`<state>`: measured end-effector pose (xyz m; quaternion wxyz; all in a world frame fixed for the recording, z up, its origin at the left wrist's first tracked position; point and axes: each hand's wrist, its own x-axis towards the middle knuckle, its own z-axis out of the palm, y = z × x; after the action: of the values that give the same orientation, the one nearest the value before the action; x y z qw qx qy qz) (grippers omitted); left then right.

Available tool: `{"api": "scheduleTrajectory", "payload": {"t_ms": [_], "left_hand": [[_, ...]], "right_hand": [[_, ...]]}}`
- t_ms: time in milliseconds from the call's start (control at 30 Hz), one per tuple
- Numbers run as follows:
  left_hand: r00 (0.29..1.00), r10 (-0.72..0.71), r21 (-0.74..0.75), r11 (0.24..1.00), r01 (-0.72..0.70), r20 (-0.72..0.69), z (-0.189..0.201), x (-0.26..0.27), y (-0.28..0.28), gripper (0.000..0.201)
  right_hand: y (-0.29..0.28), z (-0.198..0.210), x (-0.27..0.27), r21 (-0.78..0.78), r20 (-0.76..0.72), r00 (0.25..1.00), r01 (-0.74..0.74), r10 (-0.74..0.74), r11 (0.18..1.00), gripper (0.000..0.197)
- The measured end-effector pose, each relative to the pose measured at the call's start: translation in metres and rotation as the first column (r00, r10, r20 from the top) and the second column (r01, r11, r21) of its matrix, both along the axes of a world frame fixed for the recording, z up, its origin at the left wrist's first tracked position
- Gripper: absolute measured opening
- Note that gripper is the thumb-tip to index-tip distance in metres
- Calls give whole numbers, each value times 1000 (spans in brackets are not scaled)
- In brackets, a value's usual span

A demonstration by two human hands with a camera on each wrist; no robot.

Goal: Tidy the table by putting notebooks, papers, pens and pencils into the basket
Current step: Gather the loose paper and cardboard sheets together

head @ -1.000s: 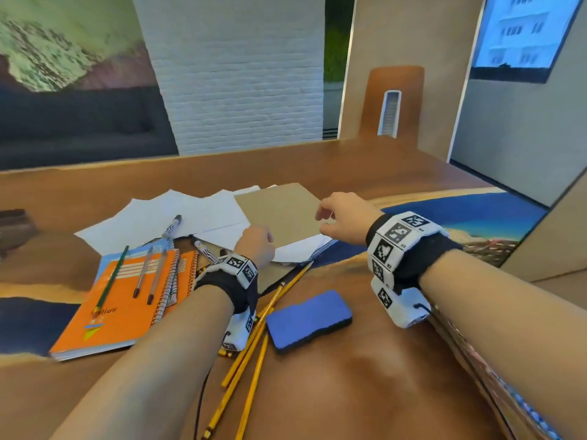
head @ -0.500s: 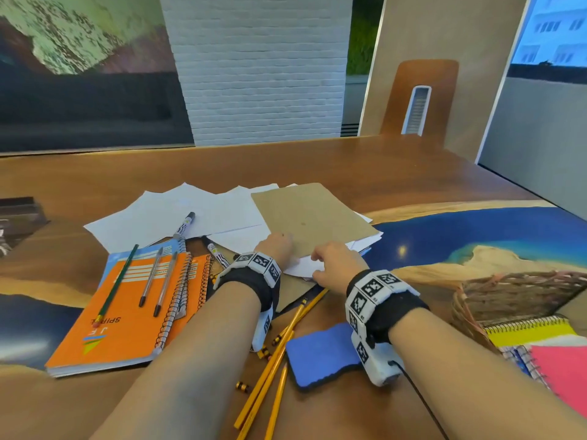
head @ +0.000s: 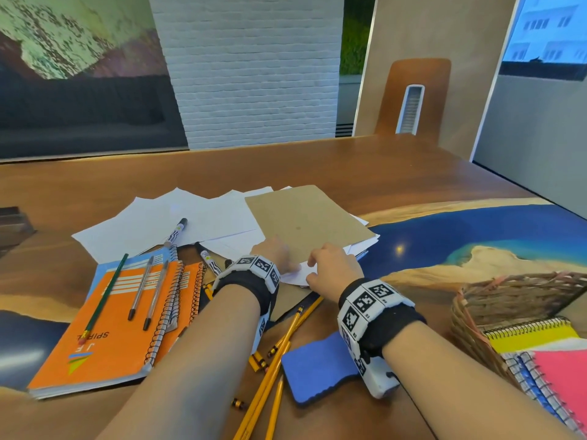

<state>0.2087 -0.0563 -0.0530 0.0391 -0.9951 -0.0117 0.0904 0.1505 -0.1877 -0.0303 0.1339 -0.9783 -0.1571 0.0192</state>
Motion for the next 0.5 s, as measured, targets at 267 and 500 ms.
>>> {"api": "scheduleTrajectory", "payload": {"t_ms": [267, 500], "left_hand": [[1000, 8, -130, 992, -7, 11, 0, 3, -1, 46], [996, -63, 26, 998, 65, -69, 2, 6, -15, 30]], "right_hand": [[-1, 3, 5, 14, 22, 1000, 15, -16, 1000, 31], [-10, 3, 8, 21, 18, 999, 42, -42, 999, 29]]}}
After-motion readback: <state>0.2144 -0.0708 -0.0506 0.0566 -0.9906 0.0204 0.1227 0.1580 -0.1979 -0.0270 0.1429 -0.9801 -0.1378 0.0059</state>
